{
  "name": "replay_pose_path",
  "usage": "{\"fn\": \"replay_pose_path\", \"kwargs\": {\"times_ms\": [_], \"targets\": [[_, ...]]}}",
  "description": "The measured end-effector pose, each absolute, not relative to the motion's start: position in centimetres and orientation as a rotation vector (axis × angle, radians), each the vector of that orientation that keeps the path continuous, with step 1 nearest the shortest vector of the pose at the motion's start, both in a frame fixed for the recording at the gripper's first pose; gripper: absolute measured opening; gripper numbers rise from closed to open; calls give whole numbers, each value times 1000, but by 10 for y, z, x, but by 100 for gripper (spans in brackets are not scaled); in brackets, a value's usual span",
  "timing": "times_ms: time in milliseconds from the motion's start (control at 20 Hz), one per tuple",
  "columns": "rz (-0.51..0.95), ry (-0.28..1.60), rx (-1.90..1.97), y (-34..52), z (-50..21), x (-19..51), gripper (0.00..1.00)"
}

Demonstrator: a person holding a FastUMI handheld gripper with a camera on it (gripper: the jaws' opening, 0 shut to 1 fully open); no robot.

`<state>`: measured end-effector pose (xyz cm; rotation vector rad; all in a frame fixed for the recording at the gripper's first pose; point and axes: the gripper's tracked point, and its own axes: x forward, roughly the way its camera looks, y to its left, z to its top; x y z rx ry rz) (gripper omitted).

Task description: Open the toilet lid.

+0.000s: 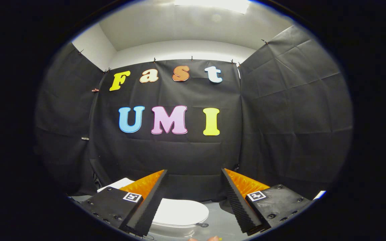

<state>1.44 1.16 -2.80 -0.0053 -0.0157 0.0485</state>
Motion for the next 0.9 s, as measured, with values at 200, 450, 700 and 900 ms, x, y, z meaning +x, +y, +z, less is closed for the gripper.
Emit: {"fn": "replay_pose_path", "kwargs": {"times_ms": [200,450,700,900], "targets": [[58,-53,-77,8,-57,31,98],[102,-39,-87,6,-119,56,98],[99,-1,-98,-16,-195,90,98],[131,81,-45,-24,-254,117,98]]}}
